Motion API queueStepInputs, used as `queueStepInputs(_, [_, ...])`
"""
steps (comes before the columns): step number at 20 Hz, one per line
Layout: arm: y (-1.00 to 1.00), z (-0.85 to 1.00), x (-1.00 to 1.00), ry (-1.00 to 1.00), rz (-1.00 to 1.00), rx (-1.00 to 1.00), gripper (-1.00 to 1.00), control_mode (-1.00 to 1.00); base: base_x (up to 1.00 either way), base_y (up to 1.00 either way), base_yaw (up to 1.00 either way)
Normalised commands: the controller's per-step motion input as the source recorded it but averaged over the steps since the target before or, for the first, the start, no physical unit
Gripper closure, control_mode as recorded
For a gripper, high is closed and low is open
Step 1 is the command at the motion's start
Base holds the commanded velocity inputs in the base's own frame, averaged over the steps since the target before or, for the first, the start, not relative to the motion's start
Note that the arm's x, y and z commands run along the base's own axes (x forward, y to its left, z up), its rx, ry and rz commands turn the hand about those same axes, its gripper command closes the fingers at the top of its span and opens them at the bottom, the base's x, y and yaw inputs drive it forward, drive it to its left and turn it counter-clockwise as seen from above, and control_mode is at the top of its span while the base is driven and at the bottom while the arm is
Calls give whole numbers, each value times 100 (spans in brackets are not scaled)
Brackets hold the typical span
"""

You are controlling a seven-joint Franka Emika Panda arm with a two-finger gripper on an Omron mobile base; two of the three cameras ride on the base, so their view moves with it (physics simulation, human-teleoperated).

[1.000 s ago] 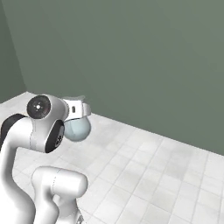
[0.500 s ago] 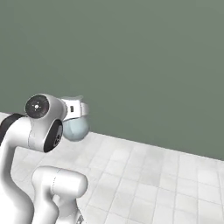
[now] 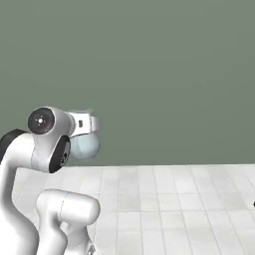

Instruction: Move the hotdog bun and peach from the top shelf to the second highest shelf to make space. Then, place the pitcher from the counter on the cleared top shelf.

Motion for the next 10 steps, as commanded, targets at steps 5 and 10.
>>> queueStepInputs(5, [0,0,0,0,0,0,100,100,60,-1,-65])
queueStepInputs(10, [0,0,0,0,0,0,100,100,65,0,-66])
